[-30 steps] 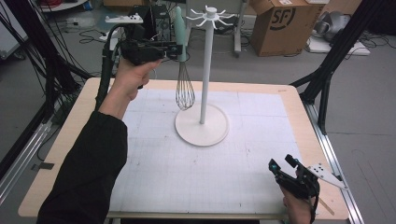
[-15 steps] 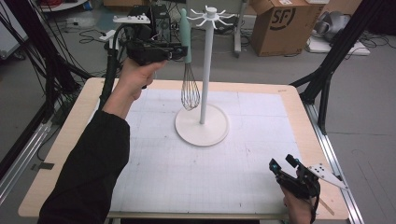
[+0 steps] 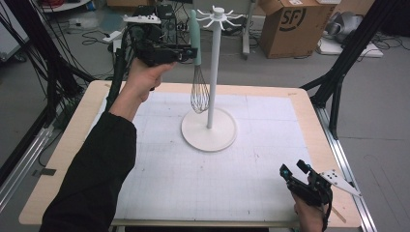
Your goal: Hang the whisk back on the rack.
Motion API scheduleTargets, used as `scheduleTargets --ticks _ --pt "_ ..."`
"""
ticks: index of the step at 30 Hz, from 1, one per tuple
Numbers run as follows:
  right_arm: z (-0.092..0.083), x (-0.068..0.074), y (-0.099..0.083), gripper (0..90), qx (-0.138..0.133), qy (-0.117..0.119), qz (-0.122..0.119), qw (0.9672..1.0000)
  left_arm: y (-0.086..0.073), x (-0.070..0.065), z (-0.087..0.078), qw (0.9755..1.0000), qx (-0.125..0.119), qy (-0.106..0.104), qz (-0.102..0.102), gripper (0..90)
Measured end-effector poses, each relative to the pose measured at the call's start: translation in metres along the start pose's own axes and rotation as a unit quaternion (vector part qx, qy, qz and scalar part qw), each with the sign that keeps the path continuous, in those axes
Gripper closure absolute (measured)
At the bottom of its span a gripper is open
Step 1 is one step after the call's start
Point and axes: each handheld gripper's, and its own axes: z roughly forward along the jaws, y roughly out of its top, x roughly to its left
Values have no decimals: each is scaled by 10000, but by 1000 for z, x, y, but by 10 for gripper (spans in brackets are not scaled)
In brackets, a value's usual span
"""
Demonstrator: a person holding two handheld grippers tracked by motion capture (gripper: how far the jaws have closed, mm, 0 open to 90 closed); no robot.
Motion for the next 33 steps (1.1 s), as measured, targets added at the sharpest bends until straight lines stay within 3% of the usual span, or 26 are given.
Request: scheduleTargets --ticks 10,17,18,20,28,33 --pt "0 0 0 204 -24 5 -8 10000 -3 -2 10 9999 98 -34 3 682" --pt "-1 0 0 204 -24 8 4 10000 -6 0 14 9999 -3 -112 -61 675" --pt "-1 0 0 204 -30 7 5 10000 -7 3 13 9996 -78 -217 -148 672" --pt "-1 0 0 204 -34 3 11 10000 -7 4 13 9995 -141 -209 -206 588" --pt "-2 0 0 203 -20 2 -2 10000 -10 5 12 9999 -76 -54 -110 439" --pt "-2 1 0 204 -18 -4 4 10000 -23 6 2 9989 -379 -155 -234 384"
